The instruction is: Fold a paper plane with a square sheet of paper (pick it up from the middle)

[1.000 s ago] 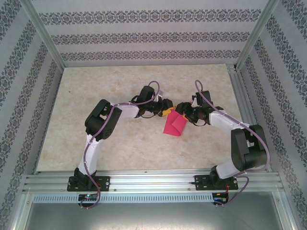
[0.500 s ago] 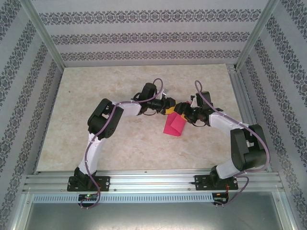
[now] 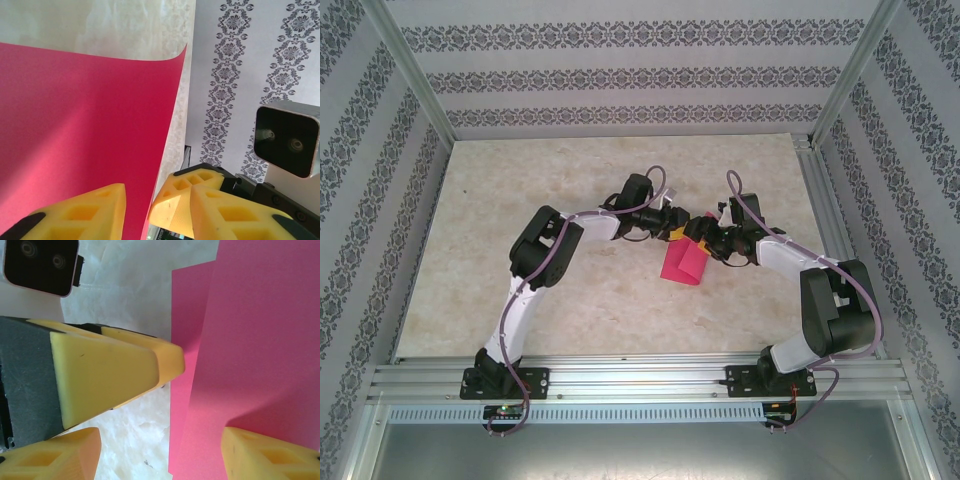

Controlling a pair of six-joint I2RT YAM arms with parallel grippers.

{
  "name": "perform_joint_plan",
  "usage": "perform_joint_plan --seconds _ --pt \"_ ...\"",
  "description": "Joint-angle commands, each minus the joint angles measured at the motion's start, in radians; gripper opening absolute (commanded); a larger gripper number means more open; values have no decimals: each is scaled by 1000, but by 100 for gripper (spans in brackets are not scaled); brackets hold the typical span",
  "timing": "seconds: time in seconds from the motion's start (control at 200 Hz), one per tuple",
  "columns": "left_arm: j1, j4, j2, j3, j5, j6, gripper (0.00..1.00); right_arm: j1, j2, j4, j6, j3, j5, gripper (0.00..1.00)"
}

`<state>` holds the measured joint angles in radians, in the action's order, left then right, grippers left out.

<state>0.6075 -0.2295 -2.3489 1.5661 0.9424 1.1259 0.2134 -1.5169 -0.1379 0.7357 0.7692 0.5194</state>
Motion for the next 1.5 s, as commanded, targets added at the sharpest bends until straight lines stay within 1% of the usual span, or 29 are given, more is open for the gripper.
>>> perform_joint_plan --seconds 0.0,0.08,0.19,0.25,0.365,0.55,0.684,0.874,0.899,0.944,1.084,1.219,1.324,1.389,1.499 --pt "37 65 -34 50 41 -54 42 -5 8 56 4 -10 31 65" --pt "42 32 -41 53 44 -35 42 -5 9 54 4 -10 29 65" --pt "51 52 -50 77 54 -45 41 -6 11 52 1 -8 33 65" --pt "52 73 -52 83 49 -56 39 -7 11 53 0 -8 35 65" --pt "53 82 -59 86 44 -62 36 -7 13 58 2 -13 37 65" --pt "61 84 -84 104 64 -60 31 -9 15 61 4 -17 41 65" --pt "66 91 -91 112 65 -65 30 -11 12 61 2 -18 45 65" --pt "66 107 -92 117 66 -74 20 -13 19 64 4 -22 44 65" --pt "66 115 -92 118 62 -80 17 -14 19 64 4 -23 43 65" --pt "66 136 -90 125 62 -98 14 -14 21 62 5 -23 45 65" --pt "65 233 -71 143 39 -173 13 -17 24 55 3 -22 39 65" --pt "60 279 -53 154 21 -222 10 -20 30 59 10 -16 48 65" --pt "35 317 -44 161 16 -255 9 -22 62 60 22 -13 52 66" --pt "18 392 -47 189 19 -301 9 -29 90 47 22 -14 40 66" --pt "1 548 -54 250 25 -417 9 -47 116 5 6 -18 5 65"
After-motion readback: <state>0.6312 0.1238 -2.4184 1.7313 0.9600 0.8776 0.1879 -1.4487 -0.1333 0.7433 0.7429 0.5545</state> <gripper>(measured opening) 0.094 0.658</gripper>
